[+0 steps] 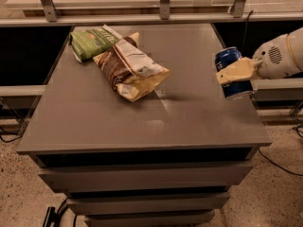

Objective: Place pepsi can upright

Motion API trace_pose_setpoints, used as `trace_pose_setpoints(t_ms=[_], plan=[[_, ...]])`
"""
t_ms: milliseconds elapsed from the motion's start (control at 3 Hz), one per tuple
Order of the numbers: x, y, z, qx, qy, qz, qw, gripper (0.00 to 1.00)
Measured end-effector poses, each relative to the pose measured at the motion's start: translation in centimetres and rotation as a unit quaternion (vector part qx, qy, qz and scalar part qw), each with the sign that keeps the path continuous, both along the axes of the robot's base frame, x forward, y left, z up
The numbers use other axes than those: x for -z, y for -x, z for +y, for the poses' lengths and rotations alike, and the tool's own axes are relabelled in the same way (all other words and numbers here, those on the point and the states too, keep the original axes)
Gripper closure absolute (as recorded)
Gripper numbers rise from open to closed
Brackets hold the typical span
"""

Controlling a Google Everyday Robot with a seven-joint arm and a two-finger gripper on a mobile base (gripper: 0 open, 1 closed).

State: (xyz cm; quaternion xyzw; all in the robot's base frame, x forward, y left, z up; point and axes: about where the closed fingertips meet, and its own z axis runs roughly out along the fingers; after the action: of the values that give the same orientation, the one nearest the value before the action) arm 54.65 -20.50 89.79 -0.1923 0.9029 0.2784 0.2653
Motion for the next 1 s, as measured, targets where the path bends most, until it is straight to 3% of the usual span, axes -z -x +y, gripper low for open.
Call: trace_pose_setpoints(t_ms=[333,667,1000], plan=[[0.04,-0.05,0.08,-0.001,0.001,0.0,1.0,1.0],[0.29,-0.13,0.27,-0.005,-0.003,-0.024,0.9997,1.0],[0.57,-0.58,0.77,-0.025,-0.019,-0.08,0.9963,1.0]])
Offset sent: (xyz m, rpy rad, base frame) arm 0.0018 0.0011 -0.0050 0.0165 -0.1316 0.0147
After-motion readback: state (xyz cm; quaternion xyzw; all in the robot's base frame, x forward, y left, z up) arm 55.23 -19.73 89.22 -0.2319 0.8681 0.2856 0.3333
